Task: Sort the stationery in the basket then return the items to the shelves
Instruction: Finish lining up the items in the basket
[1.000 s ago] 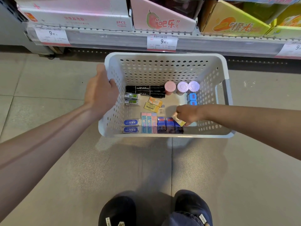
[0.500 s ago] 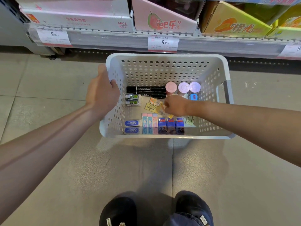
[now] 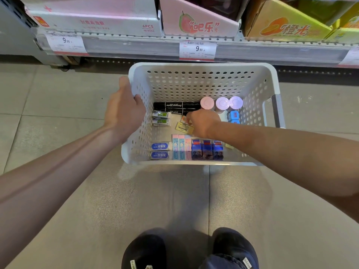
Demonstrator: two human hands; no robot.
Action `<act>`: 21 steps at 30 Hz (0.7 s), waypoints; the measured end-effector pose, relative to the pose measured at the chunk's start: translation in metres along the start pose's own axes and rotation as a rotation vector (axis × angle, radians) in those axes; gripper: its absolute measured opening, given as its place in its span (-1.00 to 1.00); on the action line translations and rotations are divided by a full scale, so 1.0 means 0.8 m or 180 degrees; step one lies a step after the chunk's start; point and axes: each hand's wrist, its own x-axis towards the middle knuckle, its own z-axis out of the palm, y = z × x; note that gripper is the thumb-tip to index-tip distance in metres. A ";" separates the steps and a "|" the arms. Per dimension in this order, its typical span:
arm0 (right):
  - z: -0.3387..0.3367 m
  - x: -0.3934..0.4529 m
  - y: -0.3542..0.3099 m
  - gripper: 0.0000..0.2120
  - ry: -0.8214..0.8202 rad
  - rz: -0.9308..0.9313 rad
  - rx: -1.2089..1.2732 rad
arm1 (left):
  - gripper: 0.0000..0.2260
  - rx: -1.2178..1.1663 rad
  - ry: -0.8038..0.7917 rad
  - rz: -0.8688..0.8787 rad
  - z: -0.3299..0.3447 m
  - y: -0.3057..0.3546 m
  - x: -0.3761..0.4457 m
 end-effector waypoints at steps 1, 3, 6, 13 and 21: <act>0.000 0.001 0.000 -0.57 0.0007 -0.0080 -0.0086 | -0.82 -0.0019 -0.0004 -0.0001 0.000 -0.001 0.000; 0.000 0.002 -0.001 -0.51 0.0067 -0.0251 -0.0277 | -0.83 -0.0055 -0.0013 0.0001 0.000 -0.002 0.000; 0.001 0.004 -0.001 -0.42 0.0170 -0.0729 -0.0747 | -0.83 -0.0067 -0.0012 0.0011 0.001 -0.002 0.000; 0.002 0.015 -0.002 -0.40 0.0015 -0.1316 -0.1400 | -0.82 0.0010 0.0032 0.0063 0.003 -0.004 0.001; -0.002 0.019 0.004 -0.45 -0.0134 -0.1496 -0.1412 | -0.83 0.0047 0.0032 0.0128 0.002 -0.006 0.003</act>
